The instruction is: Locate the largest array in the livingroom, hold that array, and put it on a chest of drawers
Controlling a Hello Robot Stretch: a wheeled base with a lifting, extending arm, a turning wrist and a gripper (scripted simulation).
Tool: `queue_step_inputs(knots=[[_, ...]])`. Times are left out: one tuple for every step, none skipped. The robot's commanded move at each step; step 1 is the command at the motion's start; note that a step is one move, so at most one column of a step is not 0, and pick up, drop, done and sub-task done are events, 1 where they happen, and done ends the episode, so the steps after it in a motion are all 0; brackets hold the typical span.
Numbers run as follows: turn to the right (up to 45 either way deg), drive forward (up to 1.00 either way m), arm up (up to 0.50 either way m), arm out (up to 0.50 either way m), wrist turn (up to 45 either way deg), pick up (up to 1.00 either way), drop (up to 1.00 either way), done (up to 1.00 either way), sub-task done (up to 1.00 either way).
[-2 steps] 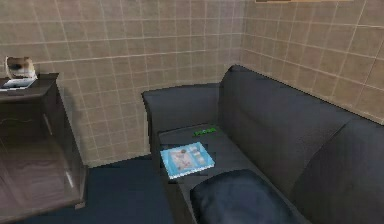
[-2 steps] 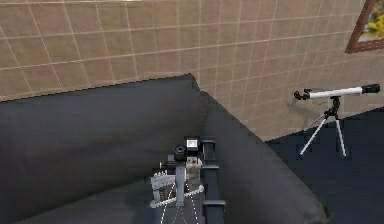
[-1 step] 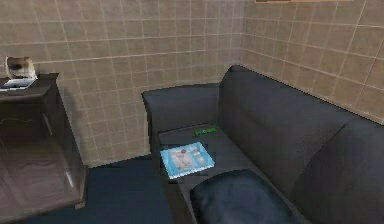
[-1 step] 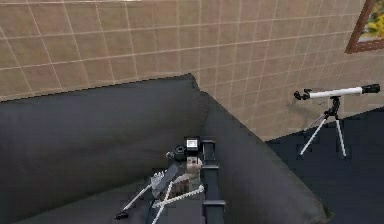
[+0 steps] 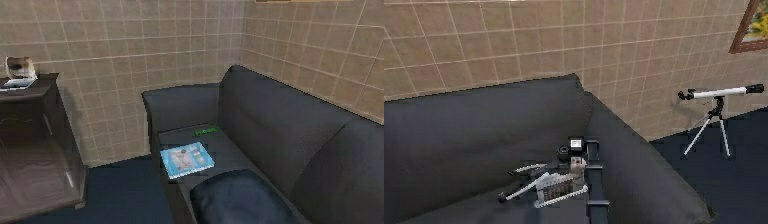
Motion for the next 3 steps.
queue_step_inputs(knots=[[0.0,0.00,0.00,0.00,39.0,0.00,0.00,0.00,0.00],[0.0,0.00,-0.30,0.00,0.0,0.00,0.00,0.00,0.00],[0.0,0.00,0.00,0.00,0.0,1.00,0.00,0.00,0.00]])
